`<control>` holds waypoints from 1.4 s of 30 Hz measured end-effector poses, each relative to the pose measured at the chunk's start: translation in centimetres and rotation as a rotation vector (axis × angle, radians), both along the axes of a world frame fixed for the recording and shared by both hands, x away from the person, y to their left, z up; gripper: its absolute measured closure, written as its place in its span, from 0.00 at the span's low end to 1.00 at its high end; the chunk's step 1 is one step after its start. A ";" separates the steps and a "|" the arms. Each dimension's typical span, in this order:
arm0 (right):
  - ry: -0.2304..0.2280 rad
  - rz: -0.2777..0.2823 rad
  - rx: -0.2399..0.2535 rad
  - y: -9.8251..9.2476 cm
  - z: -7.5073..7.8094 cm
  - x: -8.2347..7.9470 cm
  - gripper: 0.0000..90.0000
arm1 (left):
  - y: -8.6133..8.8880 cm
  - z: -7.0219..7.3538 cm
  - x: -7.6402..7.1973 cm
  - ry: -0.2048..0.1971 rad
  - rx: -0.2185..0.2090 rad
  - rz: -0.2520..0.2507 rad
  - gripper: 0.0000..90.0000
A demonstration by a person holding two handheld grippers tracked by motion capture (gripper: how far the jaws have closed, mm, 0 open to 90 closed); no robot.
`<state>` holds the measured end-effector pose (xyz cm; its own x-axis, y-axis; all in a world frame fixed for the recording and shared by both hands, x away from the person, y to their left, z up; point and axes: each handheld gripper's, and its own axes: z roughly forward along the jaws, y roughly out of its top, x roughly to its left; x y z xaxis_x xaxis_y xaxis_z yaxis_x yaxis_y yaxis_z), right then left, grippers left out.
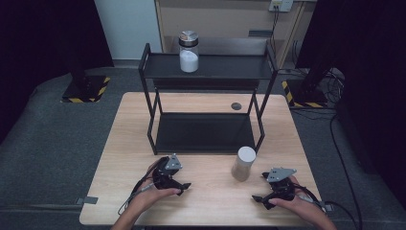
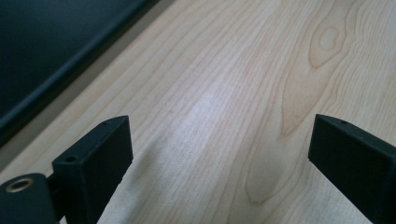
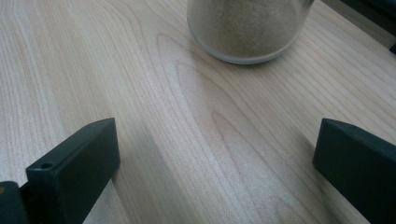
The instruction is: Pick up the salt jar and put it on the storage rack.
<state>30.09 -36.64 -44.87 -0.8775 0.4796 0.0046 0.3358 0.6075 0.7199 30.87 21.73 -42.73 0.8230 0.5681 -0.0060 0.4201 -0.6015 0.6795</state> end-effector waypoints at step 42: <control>0.000 -0.007 0.000 0.0 0.0 -0.1 0.02 | 0.8 -2.0 -0.1 -0.024 -0.034 -0.015 0.00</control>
